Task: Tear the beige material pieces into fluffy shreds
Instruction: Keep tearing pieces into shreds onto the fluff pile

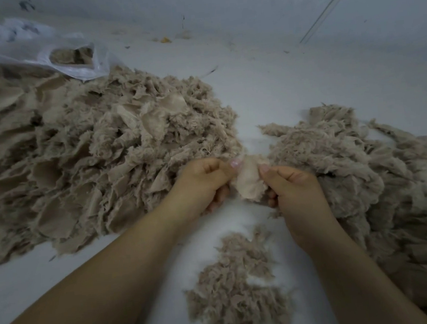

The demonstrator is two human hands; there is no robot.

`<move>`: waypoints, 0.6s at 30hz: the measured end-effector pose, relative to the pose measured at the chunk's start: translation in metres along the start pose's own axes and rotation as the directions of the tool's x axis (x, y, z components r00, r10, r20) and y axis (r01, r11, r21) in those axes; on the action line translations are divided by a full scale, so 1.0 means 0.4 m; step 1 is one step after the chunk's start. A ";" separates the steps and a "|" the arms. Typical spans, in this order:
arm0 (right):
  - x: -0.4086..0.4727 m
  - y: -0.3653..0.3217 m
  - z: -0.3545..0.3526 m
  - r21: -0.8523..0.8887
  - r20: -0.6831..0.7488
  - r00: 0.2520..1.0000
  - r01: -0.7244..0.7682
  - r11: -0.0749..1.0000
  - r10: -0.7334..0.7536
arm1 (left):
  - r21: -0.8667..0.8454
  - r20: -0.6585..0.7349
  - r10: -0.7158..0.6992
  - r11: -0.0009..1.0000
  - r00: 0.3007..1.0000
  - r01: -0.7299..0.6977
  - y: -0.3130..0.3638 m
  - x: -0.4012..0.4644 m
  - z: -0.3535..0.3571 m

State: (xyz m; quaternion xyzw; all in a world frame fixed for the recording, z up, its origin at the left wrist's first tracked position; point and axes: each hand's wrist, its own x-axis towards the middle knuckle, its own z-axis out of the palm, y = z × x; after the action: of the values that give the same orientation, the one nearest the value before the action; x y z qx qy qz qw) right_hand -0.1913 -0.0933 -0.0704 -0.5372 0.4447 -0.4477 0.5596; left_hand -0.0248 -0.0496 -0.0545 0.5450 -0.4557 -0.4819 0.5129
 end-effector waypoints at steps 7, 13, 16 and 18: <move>-0.008 -0.008 0.001 -0.068 0.018 1.000 0.005 0.998 -0.004 | 0.046 -0.202 0.156 0.988 0.967 -0.150 -0.015 -0.006 0.016; -0.010 -0.011 0.002 -0.028 0.041 0.999 0.025 0.999 -0.024 | 0.213 -0.209 0.311 0.940 0.927 -0.268 -0.008 -0.009 0.028; -0.012 -0.014 0.005 -0.071 0.071 0.997 0.025 0.997 -0.020 | 0.332 -0.111 0.252 0.921 0.961 -0.203 -0.020 -0.005 0.050; -0.009 -0.015 0.007 -0.041 0.040 0.999 -0.004 0.999 0.006 | 0.388 -0.216 0.339 0.890 0.916 -0.238 -0.022 0.006 0.038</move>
State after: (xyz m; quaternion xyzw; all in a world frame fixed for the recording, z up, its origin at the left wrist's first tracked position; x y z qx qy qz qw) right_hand -0.1894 -0.0894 -0.0643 -0.5564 0.4439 -0.4261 0.5584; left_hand -0.0397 -0.0534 -0.0634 0.6156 -0.5349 -0.2285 0.5317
